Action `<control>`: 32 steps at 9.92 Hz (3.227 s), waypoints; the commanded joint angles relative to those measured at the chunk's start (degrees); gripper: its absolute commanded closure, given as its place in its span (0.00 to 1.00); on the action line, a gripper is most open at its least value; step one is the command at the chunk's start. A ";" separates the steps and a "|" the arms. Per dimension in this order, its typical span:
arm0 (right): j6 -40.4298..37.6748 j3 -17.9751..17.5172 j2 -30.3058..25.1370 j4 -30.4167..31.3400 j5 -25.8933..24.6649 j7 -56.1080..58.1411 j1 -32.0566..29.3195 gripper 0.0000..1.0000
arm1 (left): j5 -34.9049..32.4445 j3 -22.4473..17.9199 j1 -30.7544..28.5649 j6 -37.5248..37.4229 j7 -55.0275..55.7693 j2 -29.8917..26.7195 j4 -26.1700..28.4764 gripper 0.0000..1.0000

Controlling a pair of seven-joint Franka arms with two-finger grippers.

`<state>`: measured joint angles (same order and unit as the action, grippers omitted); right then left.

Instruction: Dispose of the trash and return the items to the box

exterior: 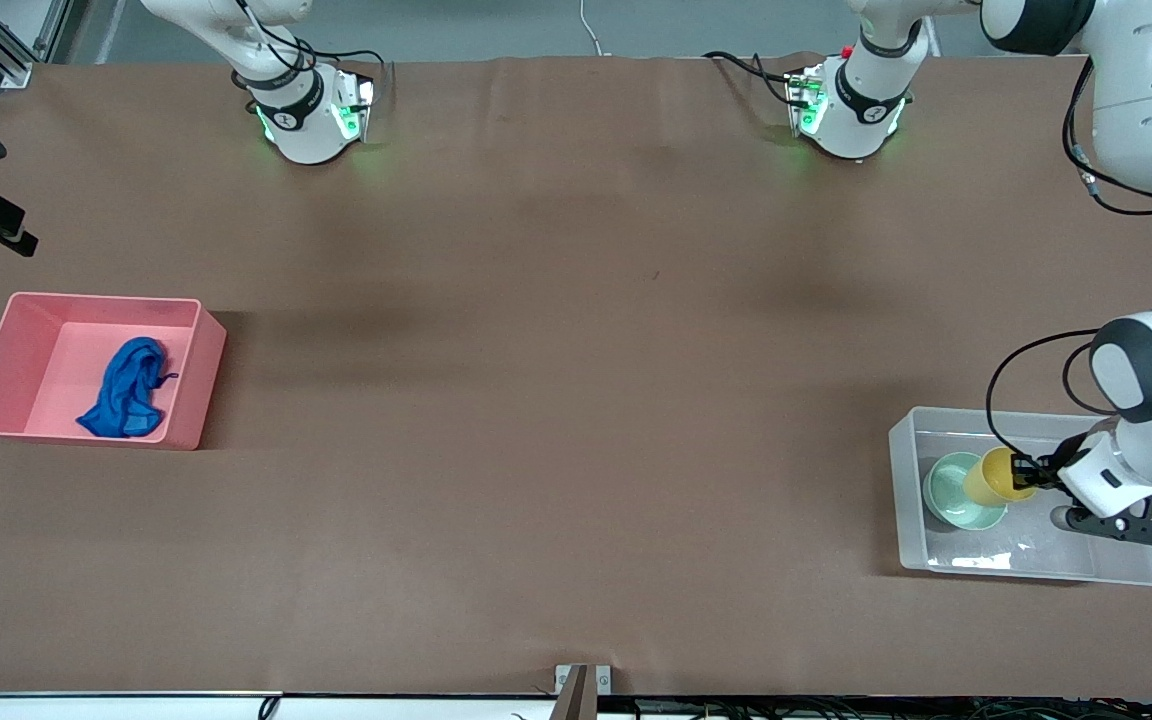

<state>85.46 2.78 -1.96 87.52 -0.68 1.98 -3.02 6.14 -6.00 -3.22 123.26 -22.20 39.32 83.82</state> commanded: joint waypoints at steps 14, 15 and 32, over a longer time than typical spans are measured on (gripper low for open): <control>-0.21 0.03 -0.94 0.90 -0.55 0.48 0.03 0.00 | -3.76 3.25 2.25 -20.47 11.80 -40.00 15.15 0.00; -0.21 0.03 -0.86 0.90 -0.55 0.48 0.03 0.00 | -6.72 5.27 2.60 -22.43 16.00 -42.46 15.15 0.00; -0.38 0.03 -0.86 0.98 -0.55 0.48 -0.05 0.00 | -7.19 6.09 6.20 -35.63 22.55 -41.43 7.41 0.02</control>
<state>85.20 2.87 -1.96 87.65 -0.68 1.98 -3.04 0.07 -0.11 2.81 87.72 -0.25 -0.95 88.05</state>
